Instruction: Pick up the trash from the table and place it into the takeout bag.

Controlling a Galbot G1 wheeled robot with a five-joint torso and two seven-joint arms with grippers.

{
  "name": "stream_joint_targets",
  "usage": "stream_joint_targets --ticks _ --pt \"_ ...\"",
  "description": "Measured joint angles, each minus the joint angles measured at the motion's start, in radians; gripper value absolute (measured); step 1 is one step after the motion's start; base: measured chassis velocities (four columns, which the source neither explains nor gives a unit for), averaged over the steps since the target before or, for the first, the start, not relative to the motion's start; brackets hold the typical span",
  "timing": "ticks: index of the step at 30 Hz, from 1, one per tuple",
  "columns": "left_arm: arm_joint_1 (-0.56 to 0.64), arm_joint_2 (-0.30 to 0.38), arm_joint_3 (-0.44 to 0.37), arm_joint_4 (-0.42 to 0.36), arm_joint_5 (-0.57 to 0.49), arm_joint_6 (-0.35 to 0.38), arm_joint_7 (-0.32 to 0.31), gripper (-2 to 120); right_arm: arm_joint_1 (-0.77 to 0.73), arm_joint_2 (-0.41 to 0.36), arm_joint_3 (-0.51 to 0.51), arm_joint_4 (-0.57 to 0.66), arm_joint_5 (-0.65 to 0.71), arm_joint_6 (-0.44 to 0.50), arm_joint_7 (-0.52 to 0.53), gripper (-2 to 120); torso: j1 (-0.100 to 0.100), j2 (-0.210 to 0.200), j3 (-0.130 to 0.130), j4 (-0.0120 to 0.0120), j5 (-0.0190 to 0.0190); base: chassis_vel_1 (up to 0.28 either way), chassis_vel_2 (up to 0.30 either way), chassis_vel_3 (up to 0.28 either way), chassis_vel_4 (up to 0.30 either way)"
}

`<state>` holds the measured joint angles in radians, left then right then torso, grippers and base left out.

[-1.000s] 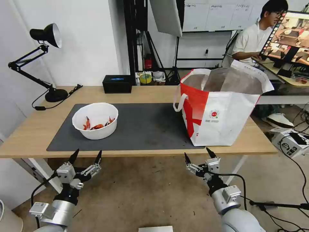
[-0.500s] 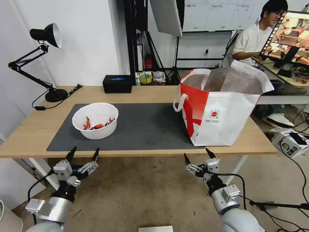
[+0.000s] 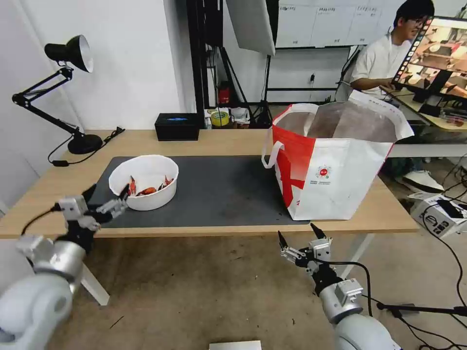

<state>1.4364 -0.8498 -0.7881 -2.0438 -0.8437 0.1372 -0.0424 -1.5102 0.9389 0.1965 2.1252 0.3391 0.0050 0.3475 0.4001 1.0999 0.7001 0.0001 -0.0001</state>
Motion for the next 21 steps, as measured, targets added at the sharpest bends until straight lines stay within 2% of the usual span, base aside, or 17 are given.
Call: stream_joint_targets --ticks 1,3,10,13,19,21 --pt "0.0 0.0 0.0 0.0 0.0 0.0 0.0 100 0.0 0.0 0.0 0.0 0.0 0.0 0.0 100 0.0 0.0 0.0 0.0 0.0 0.0 0.0 0.0 0.0" --pt "-0.035 0.052 0.023 0.027 -0.061 0.022 -0.011 100 0.0 0.0 0.0 0.0 0.0 0.0 0.0 100 0.0 0.0 0.0 -0.0001 -0.0001 0.0 0.0 0.0 0.0" --pt "-0.133 0.138 0.09 0.094 -0.188 0.073 -0.027 100 0.0 0.0 0.0 0.001 0.0 0.0 0.0 100 0.0 0.0 0.0 0.0 0.0001 0.0 0.0 0.0 0.0" --pt "-0.154 0.154 0.107 0.11 -0.207 0.083 -0.027 100 0.0 0.0 0.0 0.001 0.0 0.0 0.0 100 0.0 0.0 0.0 0.0 0.0 0.0 0.0 0.0 0.0" --pt "-0.242 0.21 0.162 0.172 -0.249 0.163 -0.044 100 0.0 0.0 0.0 0.001 0.0 0.0 0.0 100 0.0 0.0 0.0 0.0 0.0 0.0 0.0 0.0 0.0" --pt "-0.301 0.244 0.194 0.211 -0.263 0.218 -0.048 100 0.0 0.0 0.0 0.001 0.0 0.0 0.0 100 0.0 0.0 0.0 -0.0001 0.0001 0.0 0.0 0.0 0.0"
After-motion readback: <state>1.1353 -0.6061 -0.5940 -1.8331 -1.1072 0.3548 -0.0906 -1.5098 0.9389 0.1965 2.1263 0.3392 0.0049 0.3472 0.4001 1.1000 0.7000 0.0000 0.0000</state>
